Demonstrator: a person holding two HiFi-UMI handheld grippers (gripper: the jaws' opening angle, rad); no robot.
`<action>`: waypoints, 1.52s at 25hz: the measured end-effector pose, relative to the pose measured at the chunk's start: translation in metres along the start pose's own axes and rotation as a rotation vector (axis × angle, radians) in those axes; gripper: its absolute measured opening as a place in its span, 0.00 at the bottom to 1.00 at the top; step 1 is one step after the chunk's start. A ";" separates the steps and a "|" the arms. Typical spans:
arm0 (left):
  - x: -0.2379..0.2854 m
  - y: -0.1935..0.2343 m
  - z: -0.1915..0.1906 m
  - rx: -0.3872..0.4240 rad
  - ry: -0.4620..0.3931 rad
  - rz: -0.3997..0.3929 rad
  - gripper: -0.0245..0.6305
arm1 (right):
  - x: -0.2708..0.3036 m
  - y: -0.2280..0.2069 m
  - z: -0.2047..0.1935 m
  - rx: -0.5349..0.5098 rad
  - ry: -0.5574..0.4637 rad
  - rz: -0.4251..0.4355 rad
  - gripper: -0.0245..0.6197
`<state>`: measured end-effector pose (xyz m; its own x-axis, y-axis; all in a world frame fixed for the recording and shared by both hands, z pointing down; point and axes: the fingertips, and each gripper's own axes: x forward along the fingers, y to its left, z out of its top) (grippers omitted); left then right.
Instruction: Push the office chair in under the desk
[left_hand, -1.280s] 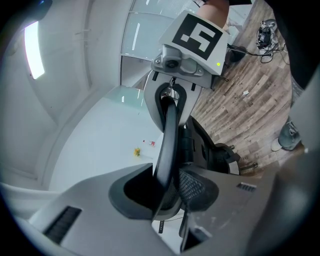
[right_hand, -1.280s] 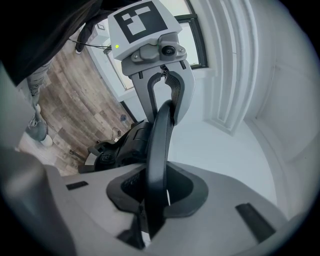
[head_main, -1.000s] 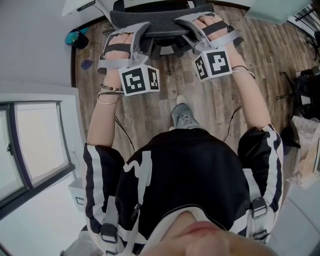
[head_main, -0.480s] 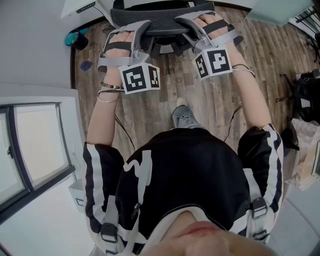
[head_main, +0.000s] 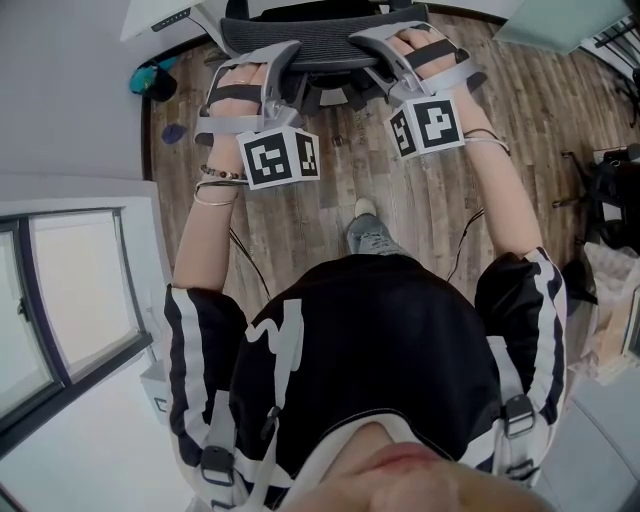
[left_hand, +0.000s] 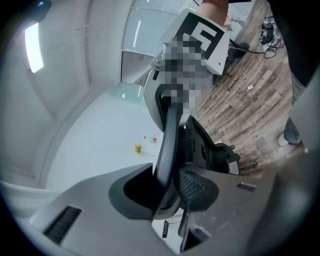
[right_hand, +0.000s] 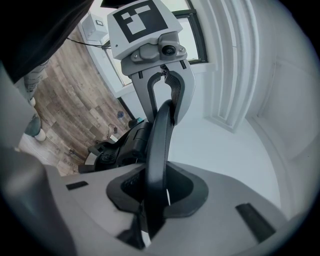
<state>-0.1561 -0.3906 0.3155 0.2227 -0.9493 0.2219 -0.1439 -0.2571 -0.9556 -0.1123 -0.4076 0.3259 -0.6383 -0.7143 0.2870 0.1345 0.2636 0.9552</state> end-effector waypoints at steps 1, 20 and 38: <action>0.003 0.001 -0.001 0.000 0.001 0.001 0.23 | 0.003 -0.001 -0.002 0.000 -0.001 0.000 0.15; 0.063 0.020 -0.034 -0.020 0.038 0.001 0.23 | 0.064 -0.020 -0.030 -0.008 -0.002 0.003 0.16; 0.108 0.037 -0.056 -0.030 0.063 0.022 0.24 | 0.107 -0.037 -0.052 -0.028 -0.030 -0.013 0.15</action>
<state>-0.1914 -0.5127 0.3152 0.1582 -0.9640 0.2139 -0.1775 -0.2409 -0.9542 -0.1465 -0.5273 0.3251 -0.6627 -0.6975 0.2727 0.1467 0.2362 0.9606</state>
